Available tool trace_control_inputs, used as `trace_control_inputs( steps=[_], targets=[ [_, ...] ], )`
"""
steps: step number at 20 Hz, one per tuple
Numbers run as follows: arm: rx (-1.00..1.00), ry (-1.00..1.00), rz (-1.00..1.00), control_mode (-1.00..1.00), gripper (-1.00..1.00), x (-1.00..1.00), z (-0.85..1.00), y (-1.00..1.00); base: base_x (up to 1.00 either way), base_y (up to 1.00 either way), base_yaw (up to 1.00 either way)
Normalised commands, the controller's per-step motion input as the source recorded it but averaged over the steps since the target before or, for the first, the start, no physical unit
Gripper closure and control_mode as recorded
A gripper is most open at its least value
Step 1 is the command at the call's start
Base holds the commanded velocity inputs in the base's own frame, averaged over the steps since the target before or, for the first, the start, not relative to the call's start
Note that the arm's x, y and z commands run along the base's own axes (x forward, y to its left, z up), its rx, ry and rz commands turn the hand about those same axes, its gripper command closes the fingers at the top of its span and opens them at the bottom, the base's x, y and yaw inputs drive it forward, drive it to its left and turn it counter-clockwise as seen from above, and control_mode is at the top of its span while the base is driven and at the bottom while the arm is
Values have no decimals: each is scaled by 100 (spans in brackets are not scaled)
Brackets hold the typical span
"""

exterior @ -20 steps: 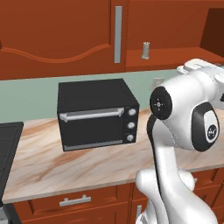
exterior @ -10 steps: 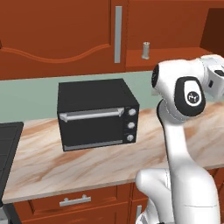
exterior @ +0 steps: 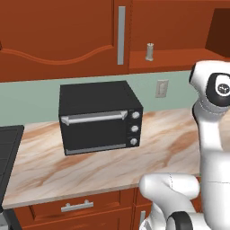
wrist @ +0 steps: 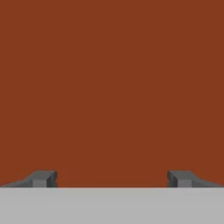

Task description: Get the candle and the beer from the cabinet and move them to the dining counter.

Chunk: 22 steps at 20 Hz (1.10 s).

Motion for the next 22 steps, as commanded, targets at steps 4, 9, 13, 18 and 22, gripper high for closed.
trace_control_inputs(
  steps=[4, 9, 13, 18, 22],
  targets=[
    [0, 0, -3, -100, -100, -7, -9, -100, 0, 0, 0],
    [1, 0, 2, -100, -100, 0, -8, -99, 0, 0, 0],
    [2, -1, 14, -100, -100, 2, -5, -86, 0, 0, 0],
    [5, -3, 24, -100, -100, 22, -8, -69, 0, 0, 0],
    [2, -3, 24, -100, -100, 7, -13, -16, 0, 0, 0]
  ],
)
